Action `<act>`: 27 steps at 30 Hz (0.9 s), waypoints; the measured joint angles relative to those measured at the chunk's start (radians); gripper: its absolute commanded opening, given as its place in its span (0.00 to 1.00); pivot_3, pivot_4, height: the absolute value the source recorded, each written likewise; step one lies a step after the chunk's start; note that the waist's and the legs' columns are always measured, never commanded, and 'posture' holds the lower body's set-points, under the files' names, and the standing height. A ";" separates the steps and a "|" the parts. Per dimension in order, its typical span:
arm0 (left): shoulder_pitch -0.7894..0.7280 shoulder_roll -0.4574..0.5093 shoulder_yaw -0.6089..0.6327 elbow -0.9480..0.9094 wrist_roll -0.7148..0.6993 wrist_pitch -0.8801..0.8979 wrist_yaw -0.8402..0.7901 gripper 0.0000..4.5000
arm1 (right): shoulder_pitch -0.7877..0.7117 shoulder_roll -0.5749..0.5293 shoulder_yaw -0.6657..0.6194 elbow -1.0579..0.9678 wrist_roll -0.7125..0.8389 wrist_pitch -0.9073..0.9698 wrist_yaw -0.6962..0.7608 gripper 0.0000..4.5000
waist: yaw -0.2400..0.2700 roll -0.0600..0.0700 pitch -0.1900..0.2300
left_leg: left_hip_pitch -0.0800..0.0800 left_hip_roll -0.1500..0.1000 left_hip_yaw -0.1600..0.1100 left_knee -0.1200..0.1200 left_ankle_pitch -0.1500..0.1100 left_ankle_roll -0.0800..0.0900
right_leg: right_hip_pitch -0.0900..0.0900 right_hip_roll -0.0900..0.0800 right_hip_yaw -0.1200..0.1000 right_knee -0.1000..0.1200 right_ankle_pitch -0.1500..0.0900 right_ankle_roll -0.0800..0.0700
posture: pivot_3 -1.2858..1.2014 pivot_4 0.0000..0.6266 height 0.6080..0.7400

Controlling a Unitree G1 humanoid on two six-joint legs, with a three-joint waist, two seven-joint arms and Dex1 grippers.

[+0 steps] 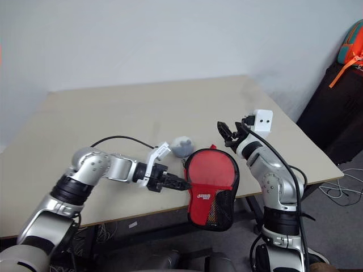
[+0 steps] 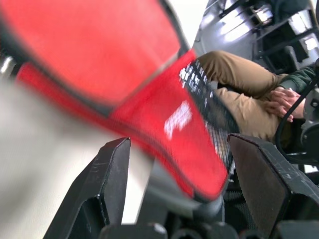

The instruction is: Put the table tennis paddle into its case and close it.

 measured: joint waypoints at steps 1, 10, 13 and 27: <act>0.000 -0.036 -0.003 0.008 0.029 -0.016 -0.012 0.73 | -0.022 -0.013 0.011 0.018 0.000 0.006 0.016 0.81 | 0.000 0.000 0.000 | 0.000 0.000 0.000 0.000 0.000 0.000 | 0.000 0.000 0.000 0.000 0.000 0.000 | 0.52 0.00 1.00; -0.007 -0.047 -0.181 0.014 0.261 -0.071 -0.215 0.73 | -0.146 -0.050 0.164 0.325 -0.056 0.030 0.172 0.81 | -0.014 0.000 0.000 | 0.000 0.002 0.000 -0.002 0.000 0.000 | -0.001 0.000 0.000 0.000 0.000 0.000 | 0.52 0.00 1.00; -0.001 -0.029 -0.236 0.007 0.345 -0.156 -0.286 0.73 | -0.210 -0.046 0.204 0.420 -0.077 0.026 0.232 0.81 | -0.014 0.000 0.000 | 0.000 0.002 0.000 -0.002 0.000 0.000 | -0.001 0.000 0.000 0.000 0.000 0.000 | 0.52 0.00 1.00; 0.064 -0.162 -0.206 0.063 0.530 -0.282 -0.319 0.74 | -0.365 0.020 0.290 0.665 -0.144 -0.021 0.407 0.99 | 0.003 0.000 -0.002 | 0.013 -0.002 -0.003 0.003 -0.004 0.008 | 0.018 -0.001 -0.003 -0.003 0.000 0.000 | 0.52 0.00 1.00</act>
